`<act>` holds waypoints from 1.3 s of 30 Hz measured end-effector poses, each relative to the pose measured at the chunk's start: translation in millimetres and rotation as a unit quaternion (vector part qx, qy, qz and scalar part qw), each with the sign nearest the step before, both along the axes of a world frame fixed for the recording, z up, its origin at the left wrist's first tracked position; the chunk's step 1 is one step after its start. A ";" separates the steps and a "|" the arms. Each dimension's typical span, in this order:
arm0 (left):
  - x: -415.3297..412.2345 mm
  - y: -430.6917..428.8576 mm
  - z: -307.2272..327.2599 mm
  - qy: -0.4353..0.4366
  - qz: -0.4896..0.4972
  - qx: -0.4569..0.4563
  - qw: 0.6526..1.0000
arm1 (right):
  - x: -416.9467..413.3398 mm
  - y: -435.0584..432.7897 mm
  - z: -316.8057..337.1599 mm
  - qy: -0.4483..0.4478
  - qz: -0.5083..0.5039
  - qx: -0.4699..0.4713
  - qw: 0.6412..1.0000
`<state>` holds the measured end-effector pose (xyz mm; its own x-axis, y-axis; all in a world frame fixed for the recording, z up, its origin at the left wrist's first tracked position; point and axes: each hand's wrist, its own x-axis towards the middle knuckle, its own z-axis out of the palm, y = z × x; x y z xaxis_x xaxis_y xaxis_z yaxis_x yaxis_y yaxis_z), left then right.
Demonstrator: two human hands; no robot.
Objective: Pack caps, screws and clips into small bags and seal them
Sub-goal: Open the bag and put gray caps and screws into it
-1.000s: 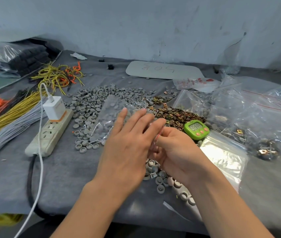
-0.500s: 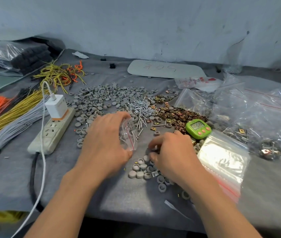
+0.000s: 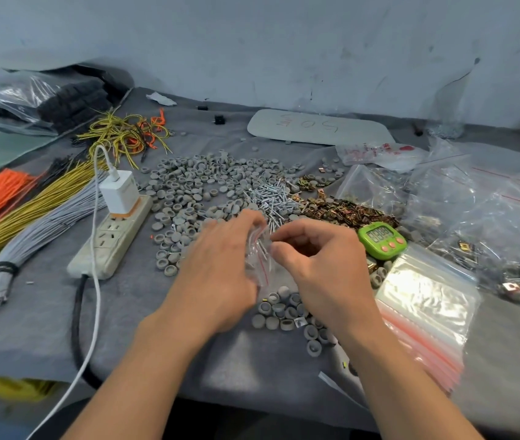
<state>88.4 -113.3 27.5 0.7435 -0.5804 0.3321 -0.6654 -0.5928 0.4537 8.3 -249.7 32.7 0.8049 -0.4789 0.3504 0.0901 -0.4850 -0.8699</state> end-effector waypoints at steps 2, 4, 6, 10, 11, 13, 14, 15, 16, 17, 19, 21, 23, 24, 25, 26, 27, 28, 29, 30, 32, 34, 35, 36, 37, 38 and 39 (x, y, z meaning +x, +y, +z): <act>-2.8 -2.8 1.5 0.012 -0.014 -0.020 1.000 | 2.4 4.4 -1.2 -0.023 0.010 -0.019 1.000; -4.1 -5.3 2.7 0.028 -0.017 -0.039 0.999 | 5.5 8.0 -2.1 -0.046 0.028 -0.027 0.998; -3.6 -5.4 3.8 0.058 -0.007 -0.069 0.996 | 8.0 8.1 -1.2 -0.071 0.049 0.011 0.996; 0.3 0.6 8.8 0.102 0.011 -0.156 0.983 | 7.7 -7.0 3.0 -0.115 -0.033 0.098 0.988; 1.2 2.5 10.8 0.121 0.016 -0.188 0.975 | 6.7 -12.7 3.7 -0.100 -0.061 0.103 0.988; 3.6 5.8 14.0 0.192 0.016 -0.286 0.939 | 4.3 -22.6 3.6 0.003 -0.097 0.037 0.995; 5.0 6.9 15.8 0.231 0.011 -0.342 0.911 | 3.2 -24.8 2.9 0.079 -0.100 -0.022 0.992; 6.9 7.9 18.0 0.258 0.008 -0.391 0.883 | 2.5 -25.9 1.3 0.145 -0.096 -0.083 0.981; 9.2 8.8 20.1 0.274 0.009 -0.428 0.861 | 2.4 -26.0 -0.3 0.196 -0.089 -0.144 0.966; 11.9 10.3 21.6 0.285 0.013 -0.458 0.842 | 2.5 -24.1 -1.3 0.241 -0.083 -0.203 0.945; 16.1 13.5 23.8 0.299 0.019 -0.501 0.812 | 2.3 -18.6 -2.7 0.318 -0.079 -0.295 0.898; 18.2 15.8 24.8 0.294 0.025 -0.512 0.807 | 2.7 -14.6 -2.4 0.335 -0.073 -0.312 0.886; 19.2 16.3 25.6 0.270 0.032 -0.504 0.820 | 1.7 -13.0 -4.6 0.319 -0.068 -0.314 0.892; 19.6 16.8 25.2 0.252 0.033 -0.498 0.829 | 1.2 -12.4 -6.3 0.310 -0.065 -0.319 0.893; 19.3 17.4 24.4 0.230 0.034 -0.485 0.843 | 1.5 -12.3 -7.5 0.297 -0.062 -0.319 0.898; 18.6 18.4 22.9 0.204 0.038 -0.461 0.863 | 2.3 -13.0 -8.3 0.269 -0.061 -0.296 0.914; 17.5 19.2 21.3 0.167 0.046 -0.420 0.891 | 3.2 -13.0 -8.3 0.231 -0.055 -0.250 0.939; 15.5 19.7 19.5 0.120 0.056 -0.363 0.923 | 4.3 -11.7 -7.5 0.185 -0.044 -0.191 0.963; 12.8 19.4 17.4 0.074 0.064 -0.295 0.951 | 5.5 -9.6 -6.0 0.136 -0.031 -0.132 0.981; 9.6 17.3 15.3 0.042 0.071 -0.228 0.970 | 6.9 -7.6 -4.4 0.086 -0.020 -0.081 0.993; 3.1 9.8 10.7 0.018 0.075 -0.130 0.989 | 9.9 -4.3 -0.9 -0.001 0.001 0.003 1.000; -3.4 1.3 5.7 -0.003 0.062 -0.081 0.995 | 11.1 -0.2 1.5 -0.050 0.028 0.036 0.998; -6.1 -2.1 3.4 -0.009 0.054 -0.071 0.996 | 11.5 2.2 1.5 -0.058 0.039 0.037 0.997; -7.6 -4.6 1.4 -0.008 0.047 -0.071 0.996 | 12.0 4.0 0.6 -0.057 0.046 0.034 0.997; -8.6 -6.4 0.2 0.002 0.041 -0.077 0.996 | 12.6 5.5 -0.4 -0.054 0.048 0.029 0.997; -9.1 -7.3 -0.3 0.019 0.039 -0.085 0.995 | 13.5 6.7 -1.2 -0.052 0.050 0.026 0.997; -8.7 -7.8 -0.7 0.038 0.038 -0.093 0.994 | 13.9 7.2 -1.4 -0.054 0.053 0.031 0.997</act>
